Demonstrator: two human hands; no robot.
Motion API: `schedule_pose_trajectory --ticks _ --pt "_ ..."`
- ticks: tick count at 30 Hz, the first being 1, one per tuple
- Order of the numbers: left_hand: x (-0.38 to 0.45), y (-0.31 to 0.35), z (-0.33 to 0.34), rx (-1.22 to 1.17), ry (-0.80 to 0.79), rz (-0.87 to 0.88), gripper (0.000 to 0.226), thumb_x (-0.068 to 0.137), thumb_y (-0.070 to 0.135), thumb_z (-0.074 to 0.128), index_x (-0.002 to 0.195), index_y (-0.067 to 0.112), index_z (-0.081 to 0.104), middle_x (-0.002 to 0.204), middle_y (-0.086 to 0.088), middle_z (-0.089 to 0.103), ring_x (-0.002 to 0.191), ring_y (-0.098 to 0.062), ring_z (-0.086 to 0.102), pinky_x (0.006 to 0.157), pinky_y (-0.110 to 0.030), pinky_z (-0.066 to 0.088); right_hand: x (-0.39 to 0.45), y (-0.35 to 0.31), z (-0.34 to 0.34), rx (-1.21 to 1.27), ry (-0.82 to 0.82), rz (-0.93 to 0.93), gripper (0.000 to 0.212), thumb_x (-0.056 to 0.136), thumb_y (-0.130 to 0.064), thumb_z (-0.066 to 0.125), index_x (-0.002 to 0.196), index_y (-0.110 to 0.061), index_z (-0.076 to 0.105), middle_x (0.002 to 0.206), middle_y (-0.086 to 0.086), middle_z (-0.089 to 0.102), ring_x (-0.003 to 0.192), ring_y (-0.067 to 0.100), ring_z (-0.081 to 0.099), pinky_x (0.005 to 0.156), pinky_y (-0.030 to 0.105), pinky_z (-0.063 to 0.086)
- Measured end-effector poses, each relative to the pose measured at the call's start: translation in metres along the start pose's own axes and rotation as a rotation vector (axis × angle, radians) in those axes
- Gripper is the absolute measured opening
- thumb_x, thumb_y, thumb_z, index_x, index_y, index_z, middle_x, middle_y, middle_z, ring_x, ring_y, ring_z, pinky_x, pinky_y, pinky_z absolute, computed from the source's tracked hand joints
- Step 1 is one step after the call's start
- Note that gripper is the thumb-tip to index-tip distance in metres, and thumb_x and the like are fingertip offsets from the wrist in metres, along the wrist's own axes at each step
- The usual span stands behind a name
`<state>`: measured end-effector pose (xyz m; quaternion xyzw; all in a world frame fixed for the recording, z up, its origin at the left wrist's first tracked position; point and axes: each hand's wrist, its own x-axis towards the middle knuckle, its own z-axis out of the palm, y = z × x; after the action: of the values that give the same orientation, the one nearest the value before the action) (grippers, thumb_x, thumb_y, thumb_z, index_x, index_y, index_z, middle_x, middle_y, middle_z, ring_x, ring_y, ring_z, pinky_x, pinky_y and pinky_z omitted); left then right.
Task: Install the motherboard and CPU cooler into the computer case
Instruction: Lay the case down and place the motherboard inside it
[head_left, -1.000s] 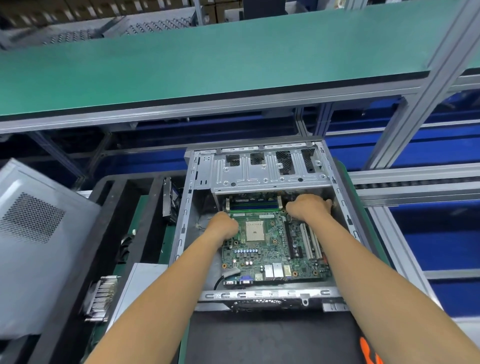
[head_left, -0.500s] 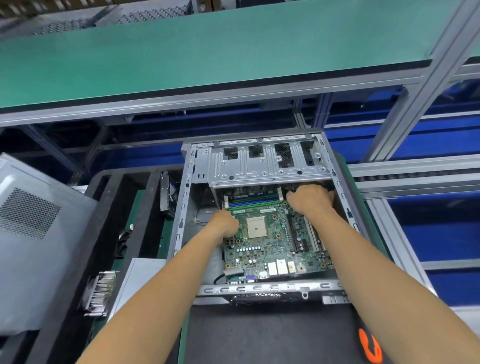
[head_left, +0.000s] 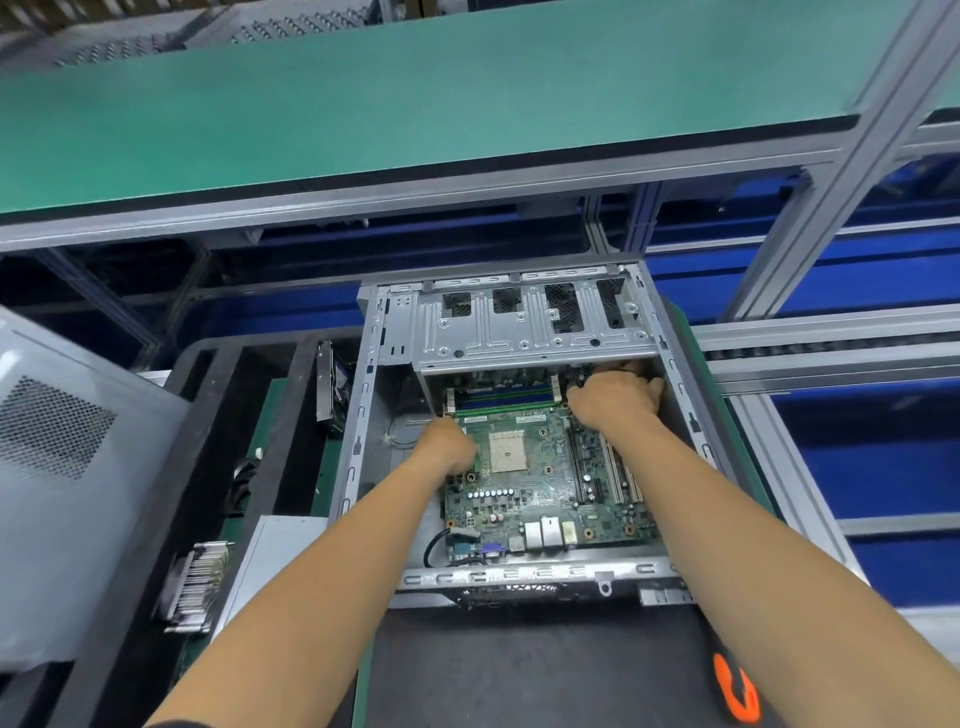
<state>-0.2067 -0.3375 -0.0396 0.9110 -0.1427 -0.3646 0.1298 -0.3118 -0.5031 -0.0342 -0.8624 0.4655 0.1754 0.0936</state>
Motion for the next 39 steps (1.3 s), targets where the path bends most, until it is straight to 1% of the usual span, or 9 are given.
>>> schedule_pose_trajectory --ticks 5,11,18,21,26,29,33,36,39 --pt "0.003 0.000 -0.001 0.062 0.010 0.049 0.035 0.098 0.010 0.043 0.128 -0.006 0.047 0.127 -0.020 0.053 0.105 -0.030 0.059 0.075 -0.030 0.049 0.002 0.000 0.002 -0.026 -0.028 0.016 0.064 0.099 -0.050 0.025 0.136 -0.003 0.049 0.125 0.016 0.060 0.119 0.033 0.052 0.110 0.048 0.020" --pt "0.002 -0.001 -0.001 0.046 -0.012 0.067 0.038 0.100 0.016 0.040 0.133 -0.002 0.043 0.129 -0.020 0.051 0.092 -0.025 0.054 0.053 -0.024 0.037 0.003 0.003 -0.003 -0.031 -0.033 0.013 0.057 0.100 -0.048 0.025 0.127 -0.009 0.057 0.128 0.016 0.059 0.121 0.033 0.051 0.111 0.047 0.023" --pt "0.002 -0.002 0.006 -0.013 -0.029 0.057 0.051 0.100 0.027 0.045 0.137 -0.007 0.034 0.135 -0.019 0.047 0.098 -0.025 0.054 0.081 -0.034 0.048 0.004 0.002 0.000 -0.065 -0.040 0.028 0.051 0.098 -0.044 0.030 0.120 -0.008 0.060 0.123 0.016 0.060 0.116 0.032 0.051 0.105 0.045 0.025" --pt "0.002 -0.002 0.008 -0.012 -0.035 0.063 0.055 0.100 0.026 0.045 0.141 -0.006 0.027 0.135 -0.020 0.046 0.097 -0.025 0.055 0.071 -0.031 0.046 0.004 0.002 -0.001 -0.049 -0.038 0.027 0.052 0.098 -0.044 0.030 0.123 -0.009 0.058 0.125 0.015 0.058 0.117 0.032 0.050 0.103 0.045 0.026" --pt "0.003 -0.006 0.009 -0.046 -0.105 0.040 0.039 0.096 0.013 0.050 0.129 -0.006 0.048 0.130 -0.021 0.054 0.112 -0.034 0.058 0.091 -0.039 0.051 0.003 0.000 0.000 -0.058 -0.112 0.040 0.066 0.095 -0.045 0.032 0.146 -0.003 0.032 0.141 0.019 0.046 0.127 0.033 0.045 0.108 0.045 0.021" --pt "0.000 -0.008 0.009 -0.009 -0.210 -0.022 0.042 0.099 0.007 0.042 0.138 -0.005 0.033 0.141 -0.018 0.041 0.106 -0.035 0.062 0.086 -0.045 0.054 0.002 0.001 -0.001 -0.054 -0.148 0.020 0.067 0.096 -0.047 0.031 0.147 -0.005 0.032 0.145 0.018 0.043 0.134 0.034 0.041 0.115 0.046 0.013" --pt "0.001 -0.009 0.008 -0.047 -0.254 -0.072 0.038 0.099 0.012 0.042 0.132 -0.005 0.036 0.123 -0.024 0.054 0.095 -0.037 0.067 0.080 -0.048 0.056 0.002 0.003 0.000 -0.062 -0.175 -0.014 0.077 0.098 -0.052 0.026 0.154 -0.006 0.000 0.144 0.017 0.047 0.138 0.035 0.036 0.118 0.047 0.002" --pt "0.000 -0.008 0.007 -0.036 -0.251 -0.074 0.037 0.099 0.014 0.041 0.130 -0.006 0.037 0.120 -0.026 0.055 0.092 -0.037 0.068 0.079 -0.047 0.057 0.003 0.003 0.000 -0.124 -0.183 -0.051 0.073 0.098 -0.058 0.020 0.153 -0.010 0.020 0.140 0.015 0.051 0.136 0.034 0.040 0.118 0.049 0.003" --pt "0.000 -0.008 0.007 -0.001 -0.246 -0.059 0.037 0.098 0.012 0.041 0.129 -0.007 0.039 0.123 -0.028 0.053 0.087 -0.037 0.068 0.079 -0.047 0.057 0.003 0.004 0.000 -0.156 -0.189 -0.060 0.073 0.097 -0.061 0.019 0.154 -0.014 0.016 0.143 0.014 0.049 0.136 0.034 0.041 0.118 0.049 0.005"
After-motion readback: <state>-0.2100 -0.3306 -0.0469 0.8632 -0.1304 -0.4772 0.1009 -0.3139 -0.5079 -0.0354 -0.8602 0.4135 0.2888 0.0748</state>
